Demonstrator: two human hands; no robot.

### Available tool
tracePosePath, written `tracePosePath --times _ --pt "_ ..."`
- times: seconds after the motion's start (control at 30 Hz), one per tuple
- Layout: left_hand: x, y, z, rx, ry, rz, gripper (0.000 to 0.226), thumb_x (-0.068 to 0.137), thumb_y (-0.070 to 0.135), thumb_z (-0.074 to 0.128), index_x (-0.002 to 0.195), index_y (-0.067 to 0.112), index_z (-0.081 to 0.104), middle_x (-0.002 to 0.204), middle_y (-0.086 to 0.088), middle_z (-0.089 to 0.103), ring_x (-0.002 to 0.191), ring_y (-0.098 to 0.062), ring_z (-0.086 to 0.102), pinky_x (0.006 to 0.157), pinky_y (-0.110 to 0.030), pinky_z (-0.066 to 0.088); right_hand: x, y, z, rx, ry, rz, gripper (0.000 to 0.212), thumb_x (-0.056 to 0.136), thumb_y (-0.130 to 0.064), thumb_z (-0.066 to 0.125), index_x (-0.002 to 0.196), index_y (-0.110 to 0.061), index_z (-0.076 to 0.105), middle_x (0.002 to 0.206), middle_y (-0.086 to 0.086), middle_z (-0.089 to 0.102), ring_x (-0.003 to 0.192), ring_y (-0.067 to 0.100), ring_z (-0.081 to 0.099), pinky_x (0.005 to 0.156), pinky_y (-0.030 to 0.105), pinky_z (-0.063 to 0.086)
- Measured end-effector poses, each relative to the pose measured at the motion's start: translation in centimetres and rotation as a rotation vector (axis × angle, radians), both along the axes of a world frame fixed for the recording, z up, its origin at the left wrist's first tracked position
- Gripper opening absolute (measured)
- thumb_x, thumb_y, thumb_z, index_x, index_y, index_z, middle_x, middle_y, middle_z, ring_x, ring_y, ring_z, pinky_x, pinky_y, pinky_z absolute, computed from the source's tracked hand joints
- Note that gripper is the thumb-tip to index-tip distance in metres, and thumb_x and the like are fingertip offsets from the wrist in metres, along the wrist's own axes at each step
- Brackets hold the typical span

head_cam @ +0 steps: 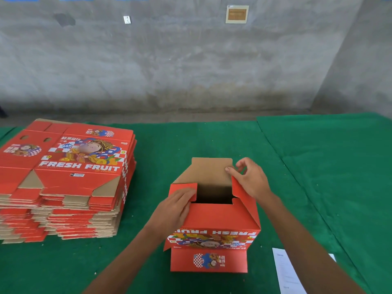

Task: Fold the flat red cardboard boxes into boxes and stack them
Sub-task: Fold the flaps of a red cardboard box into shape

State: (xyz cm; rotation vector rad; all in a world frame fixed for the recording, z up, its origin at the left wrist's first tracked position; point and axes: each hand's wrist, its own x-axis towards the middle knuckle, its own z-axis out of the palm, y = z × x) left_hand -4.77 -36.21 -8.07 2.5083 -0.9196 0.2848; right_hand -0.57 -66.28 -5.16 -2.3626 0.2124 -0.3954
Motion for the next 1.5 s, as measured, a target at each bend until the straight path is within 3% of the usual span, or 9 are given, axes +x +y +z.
tracePosePath --times 0.17,0.33,0.47,0.63,0.8,1.0,1.23,1.37,1.5 --pt "0.9 -0.5 -0.7 -0.080 0.157 0.081 0.033 0.110 0.022 0.044 0.140 0.021 0.060 0.144 0.008 0.059 0.138 -0.006 0.047 0.128 -0.038 0.017 -0.8 1.1 -2.4 -0.300 -0.134 0.125 0.023 0.100 -0.044 0.057 0.108 -0.032 0.039 0.105 -0.007 0.062 0.092 0.022 0.065 0.072 0.037 0.046" --pt "1.8 -1.5 -0.6 -0.218 0.256 0.239 0.052 0.101 0.011 0.056 0.150 0.020 0.039 0.146 0.002 0.045 0.132 -0.013 0.044 0.118 -0.038 0.036 -2.6 0.8 -3.0 -0.201 -0.103 0.149 0.062 0.096 -0.022 0.068 0.144 -0.027 0.029 0.134 0.006 0.066 0.117 0.026 0.065 0.093 0.039 0.053" --pt "1.9 -1.3 -1.6 -0.190 0.198 0.247 0.076 0.094 -0.003 0.052 0.161 0.024 0.028 0.165 -0.004 0.022 0.150 -0.024 0.019 0.124 -0.043 0.024 -4.1 -0.1 -3.5 -0.293 -0.167 0.404 0.036 0.099 -0.010 0.059 0.133 -0.021 0.060 0.127 -0.002 0.067 0.117 0.018 0.062 0.102 0.041 0.051" --pt "1.7 -0.8 -3.8 -0.334 0.414 0.254 0.050 0.107 0.004 0.036 0.146 0.030 0.055 0.165 0.006 0.025 0.154 -0.014 0.009 0.128 -0.047 0.016 -5.3 -0.4 -4.8 -0.157 -0.069 0.412 0.033 0.107 -0.032 0.048 0.130 -0.024 0.071 0.147 -0.013 0.055 0.142 0.004 0.040 0.125 0.039 0.021" --pt "2.2 -1.4 -3.9 -0.299 0.468 0.359 0.050 0.100 0.063 0.047 0.146 0.043 0.048 0.169 0.008 0.012 0.156 -0.013 -0.002 0.125 -0.055 0.021 -4.4 0.5 -4.9 -0.265 0.040 0.309 0.047 0.090 -0.070 0.057 0.125 -0.038 0.063 0.151 -0.014 0.048 0.146 0.008 0.033 0.126 0.042 0.012" --pt "3.9 -2.9 -3.4 -0.134 0.632 0.572 0.115 0.076 0.082 0.065 0.163 0.036 0.005 0.169 -0.005 0.015 0.140 -0.038 0.047 0.110 -0.053 0.043 -3.6 1.3 -4.6 -0.268 0.238 0.200 0.082 0.086 -0.070 0.064 0.149 -0.026 0.038 0.157 -0.005 0.036 0.150 0.015 0.023 0.122 0.048 0.027" --pt "3.4 -4.8 -4.9 0.059 0.543 0.704 0.104 0.078 0.084 0.060 0.159 0.043 0.010 0.142 -0.009 0.038 0.117 -0.037 0.062 0.092 -0.049 0.052 -3.6 3.2 -4.8 -0.267 0.367 -0.004 0.115 0.080 -0.057 0.079 0.161 -0.015 0.009 0.170 0.012 0.000 0.155 0.033 0.014 0.118 0.048 0.033" --pt "2.7 -5.0 -5.4 0.078 0.467 0.695 0.100 0.076 0.091 0.050 0.157 0.049 0.008 0.134 -0.007 0.038 0.114 -0.033 0.059 0.083 -0.047 0.053 -4.0 2.5 -4.8 -0.118 0.367 -0.089 0.120 0.080 -0.064 0.076 0.160 -0.009 0.006 0.162 0.018 0.026 0.140 0.037 0.045 0.110 0.048 0.042" --pt "2.0 -4.6 -5.3 -0.022 0.468 0.700 0.090 0.081 0.092 0.035 0.155 0.048 0.010 0.135 -0.007 0.039 0.120 -0.032 0.054 0.086 -0.048 0.052 -3.6 0.1 -4.0 0.231 0.445 -0.265 0.094 0.095 -0.079 0.024 0.142 -0.002 0.049 0.141 0.025 0.057 0.128 0.037 0.056 0.109 0.048 0.043"
